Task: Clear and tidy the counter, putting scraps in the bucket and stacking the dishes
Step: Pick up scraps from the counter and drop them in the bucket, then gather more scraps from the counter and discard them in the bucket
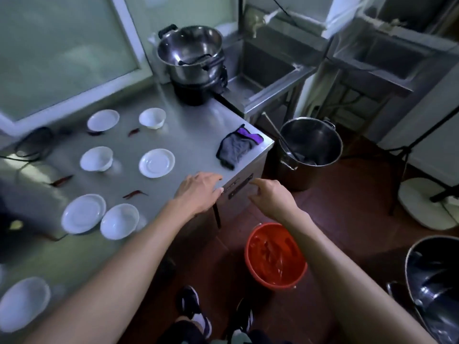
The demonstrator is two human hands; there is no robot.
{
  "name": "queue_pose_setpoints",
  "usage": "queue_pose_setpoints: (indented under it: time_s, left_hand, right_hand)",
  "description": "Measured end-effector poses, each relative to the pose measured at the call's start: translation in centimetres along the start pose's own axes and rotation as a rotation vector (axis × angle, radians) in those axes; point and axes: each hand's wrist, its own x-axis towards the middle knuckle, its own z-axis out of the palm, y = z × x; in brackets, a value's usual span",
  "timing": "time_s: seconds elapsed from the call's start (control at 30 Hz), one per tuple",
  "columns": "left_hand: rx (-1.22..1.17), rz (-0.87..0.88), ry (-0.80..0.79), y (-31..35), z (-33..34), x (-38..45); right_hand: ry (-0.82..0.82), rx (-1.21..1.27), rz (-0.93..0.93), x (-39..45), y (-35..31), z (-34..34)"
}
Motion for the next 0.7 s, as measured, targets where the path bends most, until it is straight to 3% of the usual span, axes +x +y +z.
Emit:
queue_pose_setpoints:
  time_s: [0.33, 0.7]
  left_hand:
    - [-0.099, -0.284, 0.159, -11.0, -3.1, -10.5]
    - [-0.163, -0.511, 0.309, -23.3, -3.4, -27.4]
  right_hand:
    - [-0.095, -0.130, -0.318, 2.4, -13.2, 2.4]
    - [-0.159, -0.169, -0.561, -2.0, -31.8, 9.3]
